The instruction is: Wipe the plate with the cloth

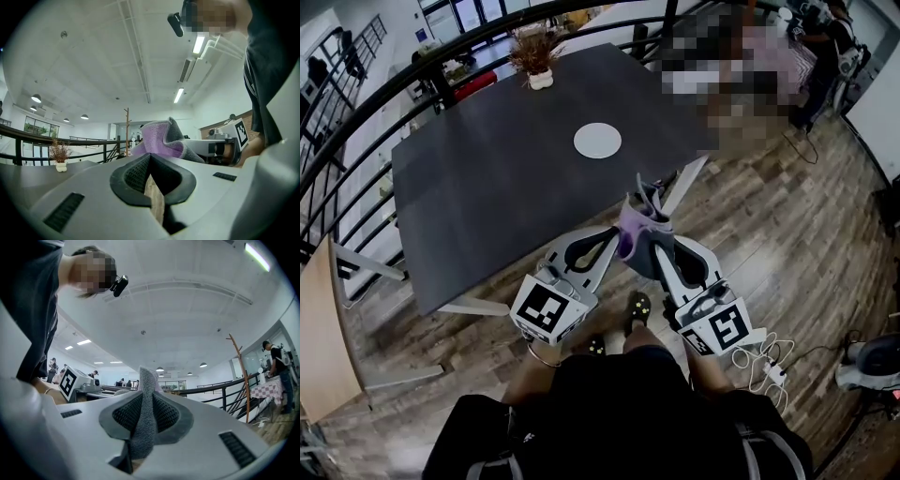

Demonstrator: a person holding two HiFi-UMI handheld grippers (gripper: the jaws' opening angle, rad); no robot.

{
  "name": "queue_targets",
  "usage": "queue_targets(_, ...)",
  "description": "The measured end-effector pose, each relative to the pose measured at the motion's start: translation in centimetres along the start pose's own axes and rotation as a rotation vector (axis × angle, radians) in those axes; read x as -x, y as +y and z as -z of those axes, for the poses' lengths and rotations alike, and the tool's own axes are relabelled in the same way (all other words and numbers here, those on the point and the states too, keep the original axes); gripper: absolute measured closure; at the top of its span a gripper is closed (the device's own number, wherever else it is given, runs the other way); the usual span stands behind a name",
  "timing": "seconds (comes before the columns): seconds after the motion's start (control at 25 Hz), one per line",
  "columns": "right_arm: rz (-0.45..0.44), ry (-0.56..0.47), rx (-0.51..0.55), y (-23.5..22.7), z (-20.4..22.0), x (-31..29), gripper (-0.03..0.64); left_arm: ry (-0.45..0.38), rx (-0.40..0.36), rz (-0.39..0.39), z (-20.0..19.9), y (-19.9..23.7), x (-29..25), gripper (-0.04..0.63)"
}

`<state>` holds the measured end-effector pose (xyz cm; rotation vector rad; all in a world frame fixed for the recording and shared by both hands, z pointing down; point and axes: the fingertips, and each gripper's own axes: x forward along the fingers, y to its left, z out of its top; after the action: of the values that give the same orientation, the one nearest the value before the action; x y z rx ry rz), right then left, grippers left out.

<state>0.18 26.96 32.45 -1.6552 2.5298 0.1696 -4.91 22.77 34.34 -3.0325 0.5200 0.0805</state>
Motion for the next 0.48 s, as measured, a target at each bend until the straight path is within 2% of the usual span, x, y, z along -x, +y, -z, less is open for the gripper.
queue_targets(0.32,-0.051,-0.005,-0.005,-5.1,0.0,-2.3,0.557,0.011,0.001,-0.044,-0.3,2.1,-4.5,0.592)
queue_targets(0.48,-0.063,-0.02,-0.02,-7.8,0.2,-3.3,0.557,0.001,-0.03,-0.055,-0.2,3.3,-7.0,0.592)
